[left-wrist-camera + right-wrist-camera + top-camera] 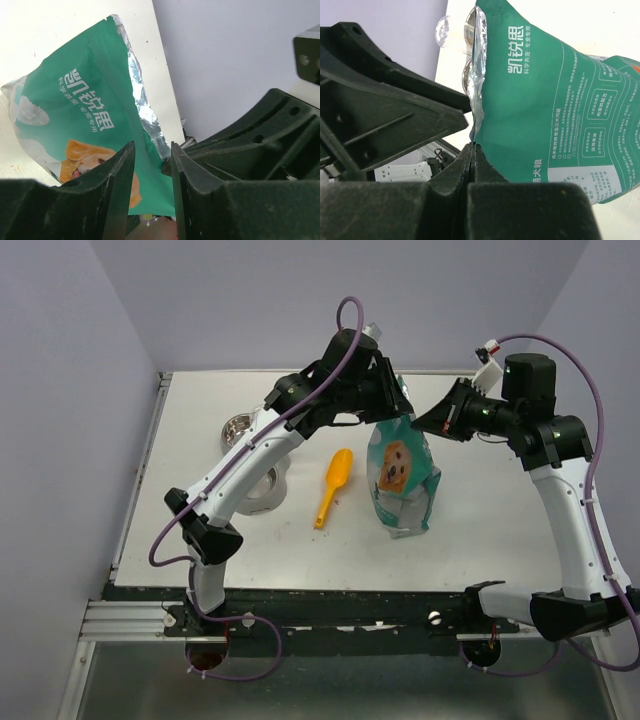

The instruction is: Serve the pet food

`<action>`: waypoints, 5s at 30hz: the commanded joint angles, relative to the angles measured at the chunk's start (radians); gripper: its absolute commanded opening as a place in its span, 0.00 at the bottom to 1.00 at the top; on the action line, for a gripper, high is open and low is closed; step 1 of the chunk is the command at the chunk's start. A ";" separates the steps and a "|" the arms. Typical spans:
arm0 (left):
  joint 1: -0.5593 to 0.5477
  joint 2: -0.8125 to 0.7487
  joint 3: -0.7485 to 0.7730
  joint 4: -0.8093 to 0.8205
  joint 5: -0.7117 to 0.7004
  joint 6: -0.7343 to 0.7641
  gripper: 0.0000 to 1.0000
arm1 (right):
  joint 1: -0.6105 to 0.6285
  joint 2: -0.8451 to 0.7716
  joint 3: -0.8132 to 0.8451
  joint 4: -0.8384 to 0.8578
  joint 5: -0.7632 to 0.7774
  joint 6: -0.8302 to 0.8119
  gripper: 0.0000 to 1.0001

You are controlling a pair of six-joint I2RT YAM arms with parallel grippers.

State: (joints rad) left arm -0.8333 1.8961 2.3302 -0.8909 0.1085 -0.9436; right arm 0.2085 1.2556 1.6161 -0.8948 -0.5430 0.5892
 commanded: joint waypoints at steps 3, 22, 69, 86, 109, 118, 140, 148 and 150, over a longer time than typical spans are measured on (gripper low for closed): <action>-0.004 0.047 0.057 -0.025 -0.013 -0.003 0.35 | 0.005 0.010 0.041 -0.018 0.006 -0.029 0.06; -0.001 0.003 0.008 0.079 0.083 -0.053 0.07 | 0.005 0.015 0.028 -0.010 0.040 -0.066 0.22; 0.025 0.000 -0.037 0.119 0.157 -0.077 0.43 | -0.015 0.022 0.082 -0.058 0.166 0.006 0.22; 0.034 0.011 -0.043 0.113 0.172 -0.078 0.36 | -0.024 0.019 0.077 -0.082 0.189 -0.029 0.11; 0.031 0.031 -0.038 0.104 0.155 -0.084 0.40 | -0.024 -0.012 -0.041 0.030 -0.007 -0.023 0.00; 0.026 0.009 -0.058 0.086 0.143 -0.078 0.26 | -0.023 -0.019 -0.048 0.077 -0.068 -0.020 0.00; 0.025 -0.002 -0.058 0.119 0.160 -0.084 0.32 | -0.023 -0.038 -0.104 0.080 -0.115 -0.029 0.17; 0.025 -0.006 -0.060 0.087 0.154 -0.067 0.40 | -0.021 -0.032 -0.120 0.118 -0.135 -0.009 0.01; 0.020 -0.023 -0.077 0.067 0.137 -0.055 0.40 | -0.023 -0.028 -0.113 0.117 -0.123 -0.009 0.00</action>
State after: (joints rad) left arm -0.8005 1.8954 2.2478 -0.7979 0.2443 -1.0195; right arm 0.1814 1.2320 1.5177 -0.7876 -0.6315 0.5720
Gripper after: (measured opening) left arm 0.394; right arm 0.011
